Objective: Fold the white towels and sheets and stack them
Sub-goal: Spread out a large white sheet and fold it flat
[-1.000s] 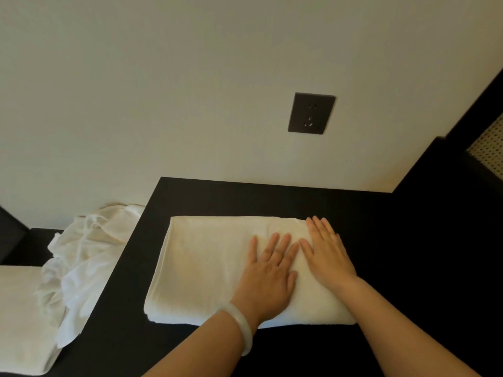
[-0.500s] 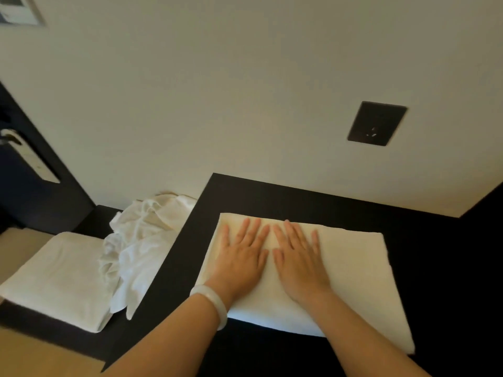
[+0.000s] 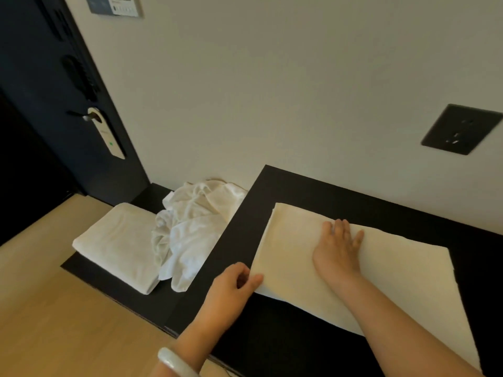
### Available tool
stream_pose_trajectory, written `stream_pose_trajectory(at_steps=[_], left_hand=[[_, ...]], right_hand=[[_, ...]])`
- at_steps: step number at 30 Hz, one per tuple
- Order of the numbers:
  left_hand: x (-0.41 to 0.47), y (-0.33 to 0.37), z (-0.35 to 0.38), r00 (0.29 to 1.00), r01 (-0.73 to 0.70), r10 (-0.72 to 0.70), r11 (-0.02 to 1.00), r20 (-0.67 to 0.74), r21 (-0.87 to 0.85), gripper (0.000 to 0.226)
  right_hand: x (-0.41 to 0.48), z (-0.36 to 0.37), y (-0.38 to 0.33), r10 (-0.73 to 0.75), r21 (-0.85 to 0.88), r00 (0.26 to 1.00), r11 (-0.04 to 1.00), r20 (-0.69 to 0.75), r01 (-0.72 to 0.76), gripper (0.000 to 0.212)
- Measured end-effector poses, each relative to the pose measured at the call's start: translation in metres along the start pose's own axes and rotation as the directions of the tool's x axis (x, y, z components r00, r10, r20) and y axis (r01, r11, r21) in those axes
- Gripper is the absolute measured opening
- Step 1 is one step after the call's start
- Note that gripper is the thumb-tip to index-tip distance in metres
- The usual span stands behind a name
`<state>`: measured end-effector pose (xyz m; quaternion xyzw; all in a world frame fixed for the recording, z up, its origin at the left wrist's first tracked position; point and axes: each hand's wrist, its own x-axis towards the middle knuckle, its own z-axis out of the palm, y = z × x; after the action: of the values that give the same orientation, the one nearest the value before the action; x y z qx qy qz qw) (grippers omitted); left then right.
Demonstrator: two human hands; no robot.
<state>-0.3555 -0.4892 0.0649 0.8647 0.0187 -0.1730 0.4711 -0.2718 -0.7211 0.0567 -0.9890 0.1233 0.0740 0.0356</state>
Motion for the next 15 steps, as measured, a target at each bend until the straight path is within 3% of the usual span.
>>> stream_pose_trajectory(at_steps=[3,5,8,10,12,15], left_hand=[[-0.005,0.004,0.005,0.998,-0.046,0.042,0.992,-0.035,-0.115,0.010],[-0.003,0.009,0.006,0.998,-0.063,0.061,0.981,-0.018,-0.186,0.013],[0.003,0.017,0.007,0.992,-0.012,0.040,0.975,0.120,-0.221,0.023],[0.009,0.022,0.006,0.983,0.008,0.030,0.979,0.183,-0.203,0.023],[0.013,0.026,-0.001,0.991,-0.054,0.072,0.987,0.111,-0.153,0.012],[0.022,0.017,-0.005,0.985,-0.169,0.170,0.982,-0.006,0.079,0.028]], right_hand=[[-0.007,0.007,0.006,0.008,0.069,0.998,0.998,-0.069,-0.003,0.061],[-0.011,0.011,0.013,-0.081,0.085,0.988,0.992,-0.129,0.092,0.057],[-0.015,0.012,0.014,-0.242,0.063,0.966,0.967,-0.095,0.248,0.058],[-0.014,0.013,0.014,-0.254,0.028,0.965,0.966,-0.062,0.256,0.058],[-0.011,0.013,0.016,-0.218,0.008,0.975,0.976,-0.045,0.219,0.058],[-0.007,0.012,0.022,-0.170,-0.003,0.985,0.985,-0.037,0.170,0.060]])
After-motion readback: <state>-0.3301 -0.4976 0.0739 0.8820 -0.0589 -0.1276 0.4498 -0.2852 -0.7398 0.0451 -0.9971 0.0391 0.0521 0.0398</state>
